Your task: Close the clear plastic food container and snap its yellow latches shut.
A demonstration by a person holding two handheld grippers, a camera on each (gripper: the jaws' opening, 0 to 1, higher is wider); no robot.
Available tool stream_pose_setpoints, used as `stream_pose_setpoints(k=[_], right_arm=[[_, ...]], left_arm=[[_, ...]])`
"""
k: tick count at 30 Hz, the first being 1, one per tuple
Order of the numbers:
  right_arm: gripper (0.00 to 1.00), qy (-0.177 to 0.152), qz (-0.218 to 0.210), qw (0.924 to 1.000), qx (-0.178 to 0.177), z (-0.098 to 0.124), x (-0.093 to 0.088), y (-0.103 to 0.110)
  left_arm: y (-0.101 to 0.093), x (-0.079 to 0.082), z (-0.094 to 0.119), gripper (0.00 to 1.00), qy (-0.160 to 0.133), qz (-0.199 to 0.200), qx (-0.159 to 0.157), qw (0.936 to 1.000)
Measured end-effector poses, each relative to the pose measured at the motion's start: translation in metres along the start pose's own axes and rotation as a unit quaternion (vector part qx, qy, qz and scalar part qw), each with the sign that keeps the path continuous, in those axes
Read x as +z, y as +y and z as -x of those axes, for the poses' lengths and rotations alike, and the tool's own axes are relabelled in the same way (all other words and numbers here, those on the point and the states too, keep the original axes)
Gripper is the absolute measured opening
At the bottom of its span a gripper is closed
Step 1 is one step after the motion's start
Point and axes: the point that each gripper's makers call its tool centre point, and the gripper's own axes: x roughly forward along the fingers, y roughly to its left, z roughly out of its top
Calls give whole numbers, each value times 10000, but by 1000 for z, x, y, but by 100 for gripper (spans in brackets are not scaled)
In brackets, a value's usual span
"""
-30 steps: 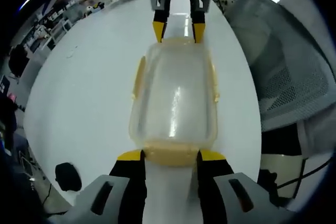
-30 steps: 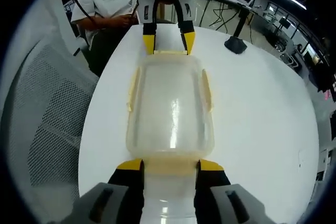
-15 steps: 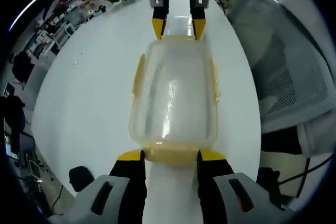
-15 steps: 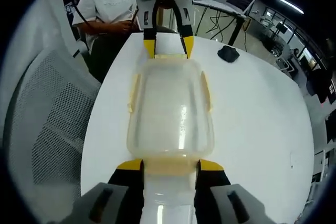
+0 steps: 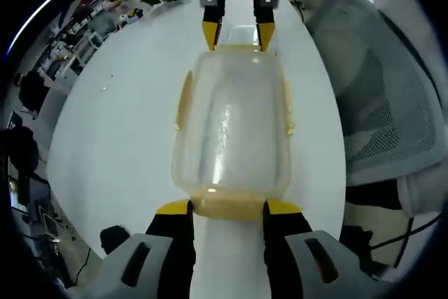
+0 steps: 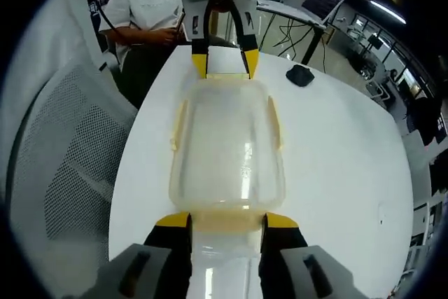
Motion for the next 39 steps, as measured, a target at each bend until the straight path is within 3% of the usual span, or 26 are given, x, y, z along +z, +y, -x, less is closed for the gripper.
stream_pose_setpoints(k=[8, 39], right_arm=[[34, -19, -37, 10000, -42, 16, -10, 0], [34, -28, -242, 9997, 59, 42, -65, 21]], left_arm=[[1, 15, 1, 36, -37, -21, 10, 10000], [-21, 73, -19, 36, -60, -57, -190, 9998]])
